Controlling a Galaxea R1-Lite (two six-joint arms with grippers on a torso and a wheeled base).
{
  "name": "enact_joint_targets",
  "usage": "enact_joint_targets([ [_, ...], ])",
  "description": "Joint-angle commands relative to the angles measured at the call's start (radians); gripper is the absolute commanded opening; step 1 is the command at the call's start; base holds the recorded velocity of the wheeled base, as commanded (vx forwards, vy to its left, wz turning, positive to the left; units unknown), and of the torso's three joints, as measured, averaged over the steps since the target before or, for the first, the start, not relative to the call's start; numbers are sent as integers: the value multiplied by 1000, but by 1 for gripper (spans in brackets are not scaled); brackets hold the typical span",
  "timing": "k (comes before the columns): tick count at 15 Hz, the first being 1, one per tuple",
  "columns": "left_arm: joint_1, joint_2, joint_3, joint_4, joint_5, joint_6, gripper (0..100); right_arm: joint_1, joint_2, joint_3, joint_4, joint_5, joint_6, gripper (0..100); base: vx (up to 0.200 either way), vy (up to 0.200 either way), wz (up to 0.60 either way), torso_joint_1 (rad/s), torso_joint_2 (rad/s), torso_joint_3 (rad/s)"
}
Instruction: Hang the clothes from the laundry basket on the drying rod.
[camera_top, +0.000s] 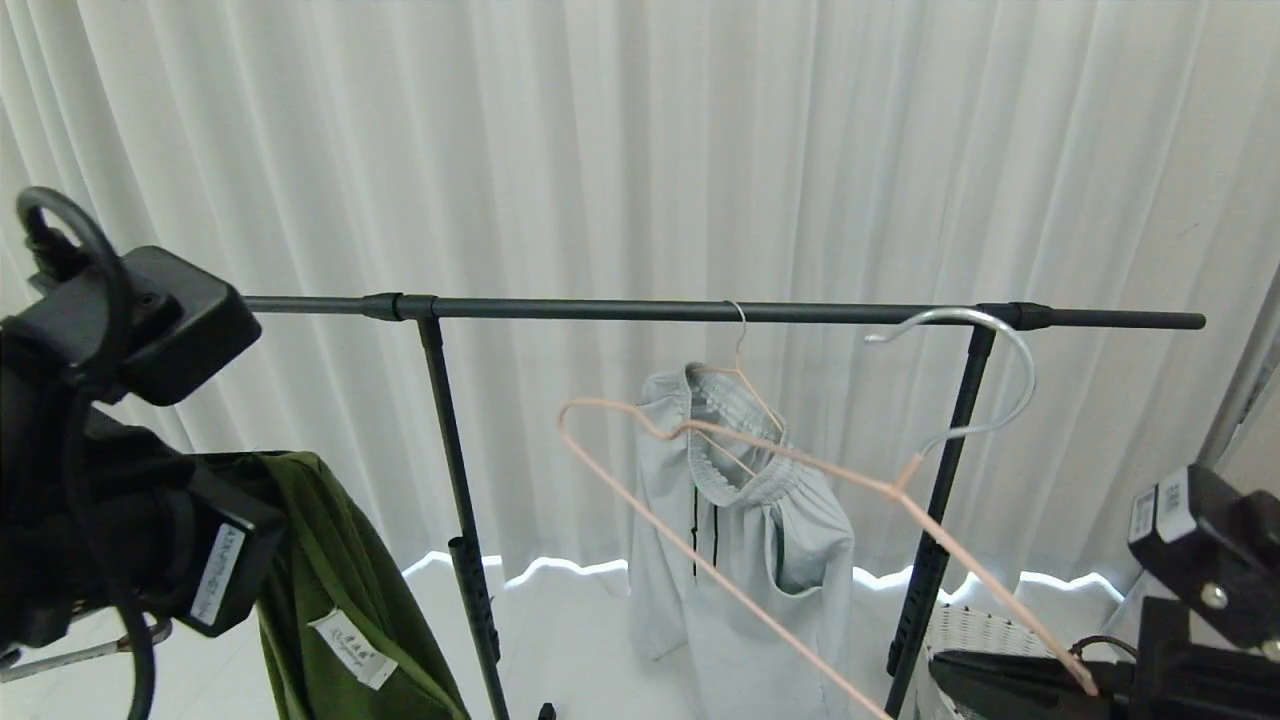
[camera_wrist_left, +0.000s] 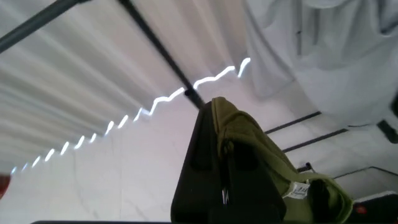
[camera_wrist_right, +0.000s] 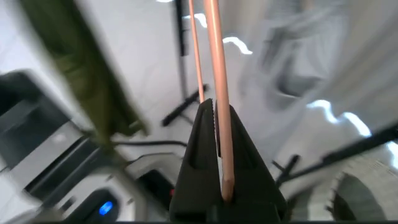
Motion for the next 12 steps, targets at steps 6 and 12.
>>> enact_joint_targets([
  [6, 45, 215, -94, -20, 121, -203, 0, 134, 42, 37, -70, 65, 10, 0, 0, 0, 0, 0, 0, 0],
  [12, 26, 212, -114, -21, 119, -208, 0, 128, 196, 34, -228, 65, 52, 0, 0, 0, 0, 0, 0, 0],
])
